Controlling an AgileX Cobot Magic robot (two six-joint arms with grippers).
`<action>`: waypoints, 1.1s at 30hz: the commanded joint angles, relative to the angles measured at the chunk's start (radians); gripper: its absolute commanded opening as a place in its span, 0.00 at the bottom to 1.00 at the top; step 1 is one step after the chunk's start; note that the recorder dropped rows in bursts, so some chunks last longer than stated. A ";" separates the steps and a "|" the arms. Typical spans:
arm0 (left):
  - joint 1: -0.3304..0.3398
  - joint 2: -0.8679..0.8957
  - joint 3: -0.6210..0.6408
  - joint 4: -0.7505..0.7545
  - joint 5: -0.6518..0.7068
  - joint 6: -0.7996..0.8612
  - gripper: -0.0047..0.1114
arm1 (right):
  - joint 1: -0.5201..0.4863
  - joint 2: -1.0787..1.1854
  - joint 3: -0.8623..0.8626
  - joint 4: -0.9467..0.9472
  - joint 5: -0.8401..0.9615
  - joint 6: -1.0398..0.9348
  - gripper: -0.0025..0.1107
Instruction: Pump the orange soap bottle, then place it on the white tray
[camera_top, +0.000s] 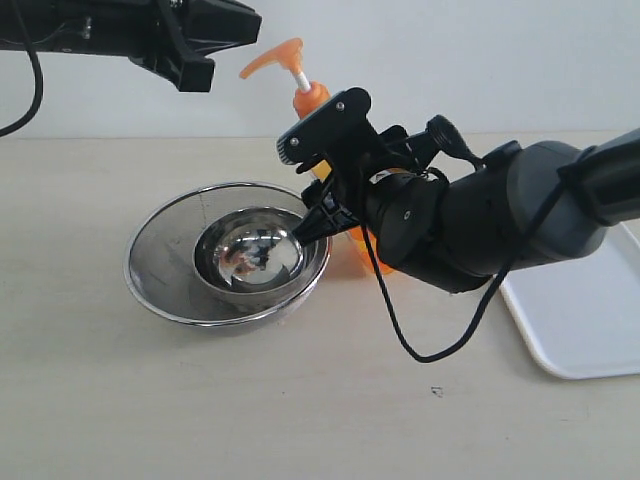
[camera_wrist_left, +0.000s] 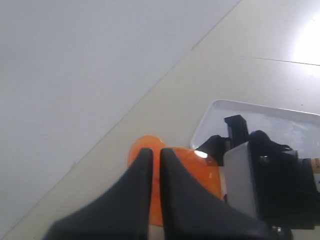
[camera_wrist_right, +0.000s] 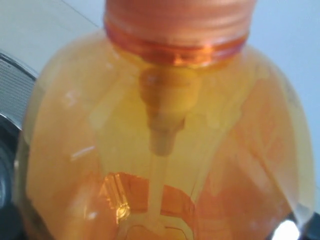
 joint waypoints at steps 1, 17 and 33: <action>-0.002 -0.007 -0.006 -0.045 -0.073 0.007 0.08 | 0.009 -0.004 -0.008 -0.020 -0.019 -0.012 0.02; -0.004 -0.004 -0.082 0.071 -0.080 -0.062 0.08 | 0.009 -0.004 -0.008 -0.028 -0.016 -0.012 0.02; -0.004 0.103 -0.215 0.373 0.054 -0.376 0.08 | 0.009 -0.004 -0.008 -0.028 -0.017 -0.009 0.02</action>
